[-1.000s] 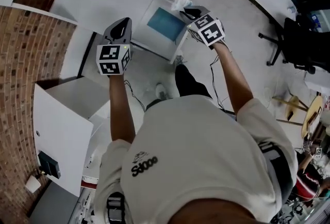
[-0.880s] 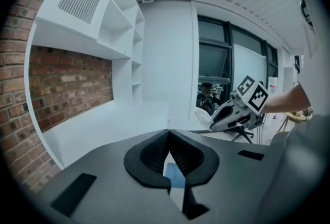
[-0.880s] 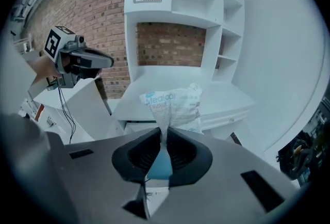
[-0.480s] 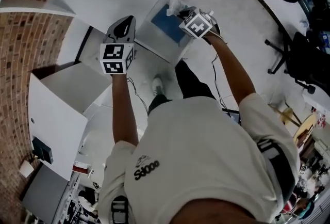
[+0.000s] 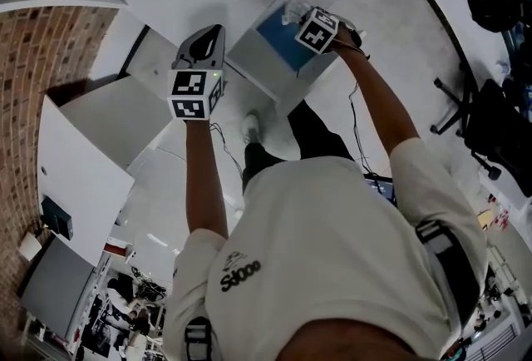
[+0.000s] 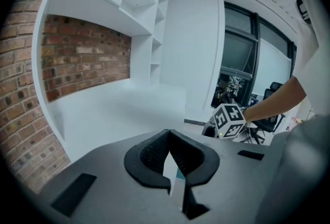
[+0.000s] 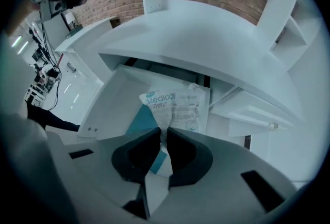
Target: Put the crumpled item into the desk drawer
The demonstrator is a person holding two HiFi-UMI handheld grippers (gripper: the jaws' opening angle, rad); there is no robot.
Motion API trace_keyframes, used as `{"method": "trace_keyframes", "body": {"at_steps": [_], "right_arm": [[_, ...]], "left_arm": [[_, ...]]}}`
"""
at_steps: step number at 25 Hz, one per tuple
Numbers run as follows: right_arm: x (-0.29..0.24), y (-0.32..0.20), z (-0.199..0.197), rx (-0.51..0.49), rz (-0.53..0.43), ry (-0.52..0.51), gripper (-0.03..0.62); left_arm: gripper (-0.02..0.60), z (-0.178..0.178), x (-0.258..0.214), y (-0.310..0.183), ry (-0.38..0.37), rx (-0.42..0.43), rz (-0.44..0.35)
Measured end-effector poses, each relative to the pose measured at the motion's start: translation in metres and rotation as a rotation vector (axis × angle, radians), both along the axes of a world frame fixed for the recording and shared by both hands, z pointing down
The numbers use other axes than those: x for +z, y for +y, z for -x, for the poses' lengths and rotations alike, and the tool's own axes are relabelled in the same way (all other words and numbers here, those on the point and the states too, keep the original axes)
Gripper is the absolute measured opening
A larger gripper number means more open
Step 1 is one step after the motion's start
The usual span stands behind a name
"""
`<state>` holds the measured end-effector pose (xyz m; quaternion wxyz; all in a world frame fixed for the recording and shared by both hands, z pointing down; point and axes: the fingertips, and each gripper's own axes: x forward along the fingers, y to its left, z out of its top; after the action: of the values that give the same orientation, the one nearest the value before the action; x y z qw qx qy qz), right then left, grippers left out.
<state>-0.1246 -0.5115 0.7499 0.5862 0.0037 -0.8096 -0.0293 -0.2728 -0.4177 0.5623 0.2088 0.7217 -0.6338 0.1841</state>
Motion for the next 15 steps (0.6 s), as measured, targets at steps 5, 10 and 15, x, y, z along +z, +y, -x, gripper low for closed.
{"method": "trace_keyframes", "body": {"at_steps": [5, 10, 15], "right_arm": [[0.037, -0.018, -0.002, -0.102, -0.057, 0.106, 0.035], [0.065, -0.026, 0.002, -0.162, -0.079, 0.165, 0.035], [0.088, -0.025, 0.005, -0.155, -0.045, 0.174, 0.035]], "left_arm": [[0.018, 0.011, 0.012, -0.004, 0.006, -0.031, 0.021], [0.018, 0.017, 0.024, -0.005, 0.012, -0.047, 0.054], [0.018, 0.021, 0.032, -0.003, 0.012, -0.064, 0.072]]}}
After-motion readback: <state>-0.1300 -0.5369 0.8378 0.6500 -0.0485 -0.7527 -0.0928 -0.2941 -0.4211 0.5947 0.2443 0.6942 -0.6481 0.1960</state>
